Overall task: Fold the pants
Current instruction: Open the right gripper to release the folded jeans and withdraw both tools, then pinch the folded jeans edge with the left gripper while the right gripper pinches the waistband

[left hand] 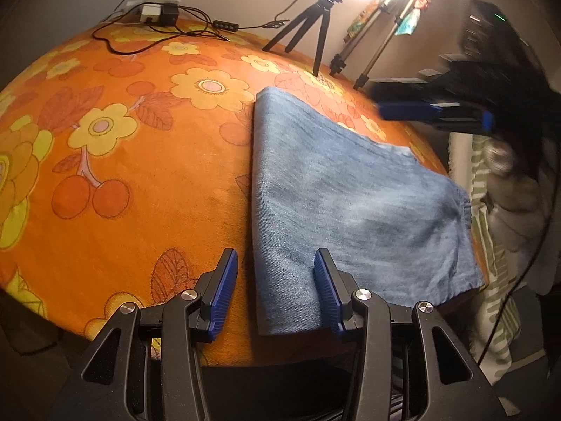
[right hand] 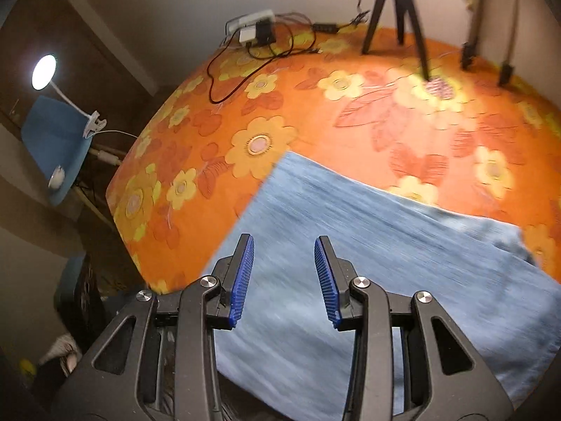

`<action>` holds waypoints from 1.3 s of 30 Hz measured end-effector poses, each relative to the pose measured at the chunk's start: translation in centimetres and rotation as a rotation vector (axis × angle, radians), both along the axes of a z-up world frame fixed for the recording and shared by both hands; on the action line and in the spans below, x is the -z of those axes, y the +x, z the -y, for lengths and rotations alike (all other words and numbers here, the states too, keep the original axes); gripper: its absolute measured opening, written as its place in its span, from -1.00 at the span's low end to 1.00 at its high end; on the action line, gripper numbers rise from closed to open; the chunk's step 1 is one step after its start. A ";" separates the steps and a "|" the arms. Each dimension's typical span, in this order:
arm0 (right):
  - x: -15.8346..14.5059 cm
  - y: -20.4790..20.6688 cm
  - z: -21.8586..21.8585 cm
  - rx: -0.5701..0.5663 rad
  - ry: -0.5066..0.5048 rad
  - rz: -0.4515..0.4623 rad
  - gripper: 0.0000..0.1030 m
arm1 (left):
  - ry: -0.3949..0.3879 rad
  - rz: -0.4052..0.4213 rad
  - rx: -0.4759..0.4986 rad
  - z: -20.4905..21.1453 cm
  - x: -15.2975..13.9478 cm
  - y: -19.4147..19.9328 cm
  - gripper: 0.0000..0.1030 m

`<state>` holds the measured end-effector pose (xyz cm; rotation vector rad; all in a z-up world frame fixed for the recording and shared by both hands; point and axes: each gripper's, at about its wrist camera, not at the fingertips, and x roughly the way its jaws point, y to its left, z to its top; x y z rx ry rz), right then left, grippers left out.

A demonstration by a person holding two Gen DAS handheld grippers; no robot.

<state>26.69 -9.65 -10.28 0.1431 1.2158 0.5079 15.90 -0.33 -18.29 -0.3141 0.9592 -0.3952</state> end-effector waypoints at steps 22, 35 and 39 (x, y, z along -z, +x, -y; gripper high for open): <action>6.0 5.4 -11.4 -0.114 -0.470 -0.139 -0.14 | -0.024 0.169 0.081 3.2 -3.7 -2.0 -0.76; 3.1 5.0 -7.4 -0.041 -0.351 -0.098 -0.87 | 0.051 0.142 0.061 3.7 -3.2 -1.3 -0.44; 2.5 4.8 -6.8 -0.029 -0.325 -0.080 -0.88 | 0.037 0.106 0.069 3.9 -2.2 -0.6 -0.37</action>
